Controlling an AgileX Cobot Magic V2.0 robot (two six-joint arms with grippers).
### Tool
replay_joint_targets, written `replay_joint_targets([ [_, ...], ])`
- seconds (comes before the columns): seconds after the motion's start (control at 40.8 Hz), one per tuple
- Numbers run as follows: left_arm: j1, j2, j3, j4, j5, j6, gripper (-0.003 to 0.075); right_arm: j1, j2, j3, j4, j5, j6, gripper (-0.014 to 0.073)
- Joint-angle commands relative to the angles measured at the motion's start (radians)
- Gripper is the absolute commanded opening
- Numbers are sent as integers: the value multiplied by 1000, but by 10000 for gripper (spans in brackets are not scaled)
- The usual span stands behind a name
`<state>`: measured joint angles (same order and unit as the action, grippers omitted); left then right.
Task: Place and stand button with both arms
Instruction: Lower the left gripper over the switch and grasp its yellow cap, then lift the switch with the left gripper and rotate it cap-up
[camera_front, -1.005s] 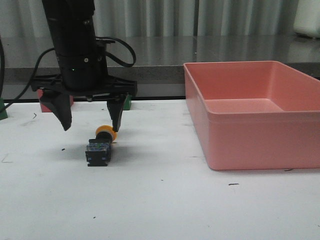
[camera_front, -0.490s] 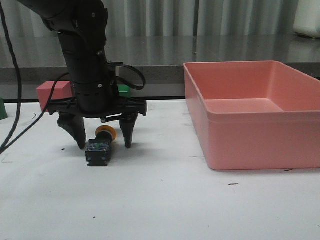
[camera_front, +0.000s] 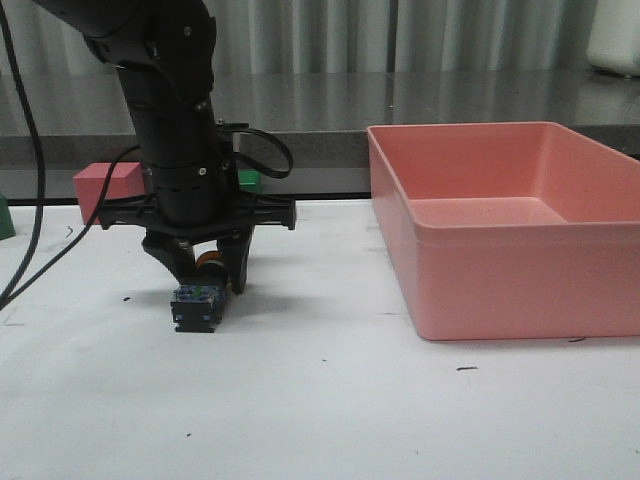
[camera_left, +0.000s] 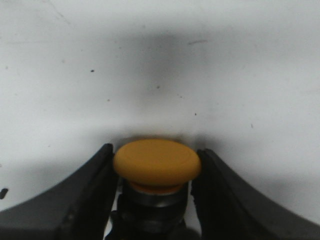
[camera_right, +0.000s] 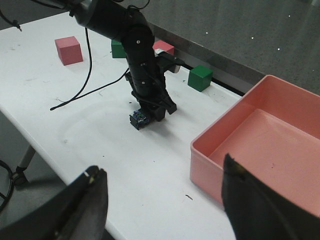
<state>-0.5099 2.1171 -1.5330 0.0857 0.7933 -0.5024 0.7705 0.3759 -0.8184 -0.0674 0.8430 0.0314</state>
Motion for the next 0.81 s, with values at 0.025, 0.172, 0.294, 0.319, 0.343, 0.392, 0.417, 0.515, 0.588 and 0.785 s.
replay_joint_targets([
  [0.025,2,-59,-27,5,-9,-12,221,-3,13,-21,-2,-84,1,509],
  [0.172,2,-91,-27,22,-5,-8,185,-3,13,-21,-2,-84,1,509],
  [0.294,2,-150,-27,70,24,19,185,-3,13,-21,-2,-84,1,509],
  [0.319,2,-162,-27,83,32,19,185,-3,13,-21,-2,-84,1,509],
  [0.343,2,-178,-27,102,39,19,185,-3,13,-21,-2,-84,1,509],
  [0.392,2,-205,-27,138,56,21,185,-3,13,-21,-2,-84,1,509],
  [0.417,2,-217,-27,147,60,25,185,-3,13,-21,-2,-84,1,509],
  [0.515,8,-273,-9,137,57,85,185,-3,13,-21,-2,-84,1,509],
  [0.588,17,-317,16,133,46,103,185,-3,13,-21,-2,-84,1,509],
  [0.785,83,-445,122,33,-17,222,185,-3,13,-21,-2,-84,1,509],
])
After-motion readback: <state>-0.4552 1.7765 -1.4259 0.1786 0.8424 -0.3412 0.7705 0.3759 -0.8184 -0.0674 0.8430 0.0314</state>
